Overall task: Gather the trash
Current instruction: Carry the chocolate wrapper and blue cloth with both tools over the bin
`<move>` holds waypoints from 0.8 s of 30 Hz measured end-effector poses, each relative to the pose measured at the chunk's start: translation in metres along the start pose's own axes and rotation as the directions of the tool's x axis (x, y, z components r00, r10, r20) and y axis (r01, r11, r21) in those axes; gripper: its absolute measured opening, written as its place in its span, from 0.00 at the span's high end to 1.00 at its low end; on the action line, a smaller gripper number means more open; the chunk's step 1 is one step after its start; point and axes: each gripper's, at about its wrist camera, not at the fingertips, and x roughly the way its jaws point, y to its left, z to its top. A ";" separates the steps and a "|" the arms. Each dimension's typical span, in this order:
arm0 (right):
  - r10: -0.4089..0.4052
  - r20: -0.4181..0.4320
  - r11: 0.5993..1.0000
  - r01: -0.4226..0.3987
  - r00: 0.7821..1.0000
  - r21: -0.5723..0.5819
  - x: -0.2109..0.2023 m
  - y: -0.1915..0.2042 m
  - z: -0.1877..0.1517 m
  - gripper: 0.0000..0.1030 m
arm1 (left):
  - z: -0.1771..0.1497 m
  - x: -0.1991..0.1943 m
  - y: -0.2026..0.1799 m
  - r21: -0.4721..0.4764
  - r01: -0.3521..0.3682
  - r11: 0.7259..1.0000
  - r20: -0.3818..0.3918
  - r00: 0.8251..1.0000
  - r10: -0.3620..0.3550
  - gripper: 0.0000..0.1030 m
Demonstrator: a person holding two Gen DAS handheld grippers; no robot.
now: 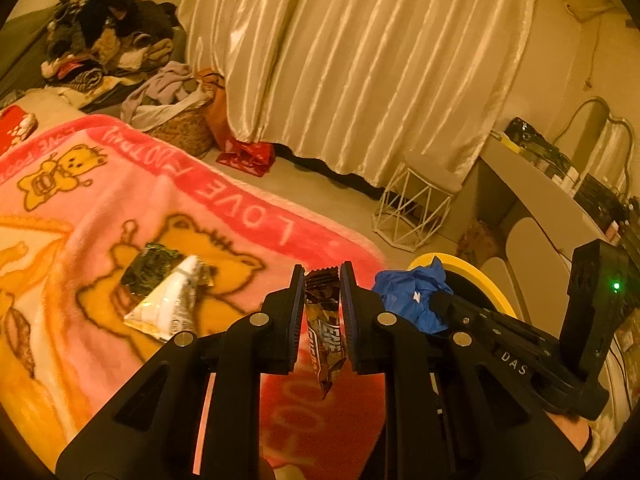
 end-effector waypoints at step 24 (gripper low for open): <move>-0.158 0.050 0.982 0.152 0.986 0.112 -0.043 -0.072 -0.007 0.95 | -0.013 0.018 -0.068 0.104 0.098 0.990 -0.043 0.995 -0.094 0.88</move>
